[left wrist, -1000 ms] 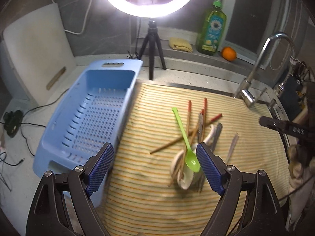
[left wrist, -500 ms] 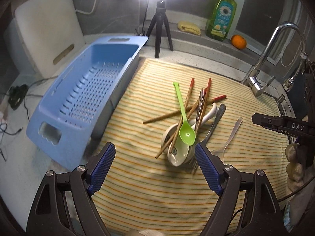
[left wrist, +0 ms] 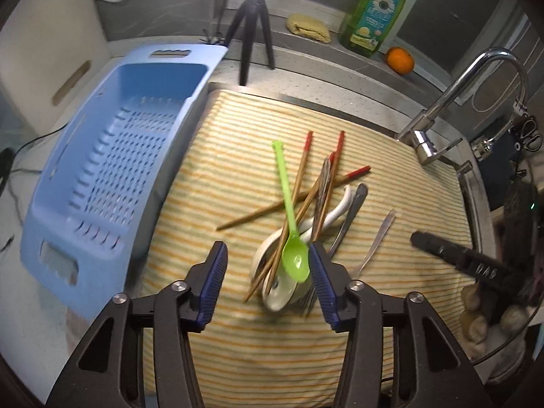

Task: Organize utensils
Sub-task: 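Move the left tool down toward the white ceramic soup spoon in the pile, then position the left tool fingers around the white ceramic spoon handle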

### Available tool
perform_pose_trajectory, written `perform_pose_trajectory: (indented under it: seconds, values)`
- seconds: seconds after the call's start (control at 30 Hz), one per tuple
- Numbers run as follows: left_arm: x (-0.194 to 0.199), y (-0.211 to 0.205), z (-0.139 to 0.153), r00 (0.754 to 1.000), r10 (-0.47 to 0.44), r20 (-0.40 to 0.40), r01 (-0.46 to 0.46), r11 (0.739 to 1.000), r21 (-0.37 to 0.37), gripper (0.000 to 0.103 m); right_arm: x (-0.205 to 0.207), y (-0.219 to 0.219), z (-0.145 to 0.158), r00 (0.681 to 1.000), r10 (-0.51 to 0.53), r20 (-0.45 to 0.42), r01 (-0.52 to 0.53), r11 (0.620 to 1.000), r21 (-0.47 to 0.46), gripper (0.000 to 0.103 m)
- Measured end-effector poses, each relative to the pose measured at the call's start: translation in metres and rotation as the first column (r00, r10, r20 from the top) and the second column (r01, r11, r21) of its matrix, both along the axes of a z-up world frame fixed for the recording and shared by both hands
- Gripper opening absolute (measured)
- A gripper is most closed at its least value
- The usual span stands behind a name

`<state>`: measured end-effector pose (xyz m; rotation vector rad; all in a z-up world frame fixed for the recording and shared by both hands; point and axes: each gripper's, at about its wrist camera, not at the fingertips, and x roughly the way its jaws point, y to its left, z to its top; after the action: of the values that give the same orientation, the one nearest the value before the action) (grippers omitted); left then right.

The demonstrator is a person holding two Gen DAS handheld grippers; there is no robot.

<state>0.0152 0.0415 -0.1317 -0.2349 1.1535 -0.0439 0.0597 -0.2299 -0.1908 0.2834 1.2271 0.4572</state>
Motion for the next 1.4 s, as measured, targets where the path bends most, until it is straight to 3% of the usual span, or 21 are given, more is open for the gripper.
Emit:
perform_pose_trajectory:
  seconds: [0.17,0.27,0.33,0.4,0.5,0.57,0.7,0.83,0.9,0.97,1.13,1.4]
  values:
    - [0.041,0.009,-0.016,0.992,-0.102,-0.073,0.098,0.994,-0.056,0.037,-0.003,-0.003,-0.017,0.995,-0.075,-0.06,0.076,0.997,0.017,0.042]
    - [0.058,0.01,-0.03,0.972,-0.191,-0.134,0.177,0.978,-0.113,0.037,-0.009,-0.007,-0.029,0.976,-0.175,-0.131,0.184,0.981,0.06,0.041]
    - [0.061,0.01,-0.029,0.963,-0.243,-0.114,0.225,0.962,-0.153,0.045,-0.014,-0.004,-0.035,0.964,-0.215,-0.157,0.227,0.972,0.059,0.04]
    - [0.063,0.009,-0.027,0.962,-0.259,-0.087,0.247,0.961,-0.126,0.055,-0.019,-0.002,-0.035,0.956,-0.247,-0.157,0.259,0.964,0.059,0.04]
    - [0.068,0.009,-0.024,0.962,-0.267,-0.064,0.263,0.962,-0.069,0.055,-0.025,0.002,-0.029,0.949,-0.283,-0.136,0.293,0.955,0.053,0.04]
    - [0.072,0.006,-0.02,0.955,-0.288,-0.066,0.285,0.957,-0.054,0.052,-0.026,0.004,-0.028,0.947,-0.296,-0.127,0.304,0.951,0.051,0.04]
    - [0.071,-0.011,-0.019,0.926,-0.37,-0.075,0.361,0.926,-0.11,0.027,-0.025,0.005,-0.026,0.943,-0.309,-0.121,0.318,0.946,0.058,0.04]
    - [0.062,-0.037,-0.028,0.874,-0.475,-0.108,0.448,0.871,-0.201,0.026,-0.024,0.003,-0.026,0.943,-0.313,-0.116,0.321,0.945,0.062,0.039]
    - [0.059,-0.046,-0.034,0.859,-0.497,-0.125,0.466,0.858,-0.214,0.026,-0.023,0.001,-0.026,0.942,-0.315,-0.114,0.323,0.944,0.062,0.038]
    - [0.059,-0.049,-0.041,0.853,-0.503,-0.143,0.471,0.858,-0.206,0.026,-0.023,-0.001,-0.026,0.942,-0.317,-0.113,0.325,0.944,0.062,0.038]
    - [0.069,-0.036,-0.051,0.873,-0.452,-0.183,0.422,0.888,-0.18,0.026,-0.022,-0.004,-0.024,0.943,-0.315,-0.105,0.322,0.945,0.056,0.038]
    - [0.074,-0.016,-0.05,0.897,-0.409,-0.169,0.395,0.912,-0.11,0.023,-0.018,-0.004,-0.028,0.943,-0.312,-0.117,0.32,0.946,0.05,0.038]
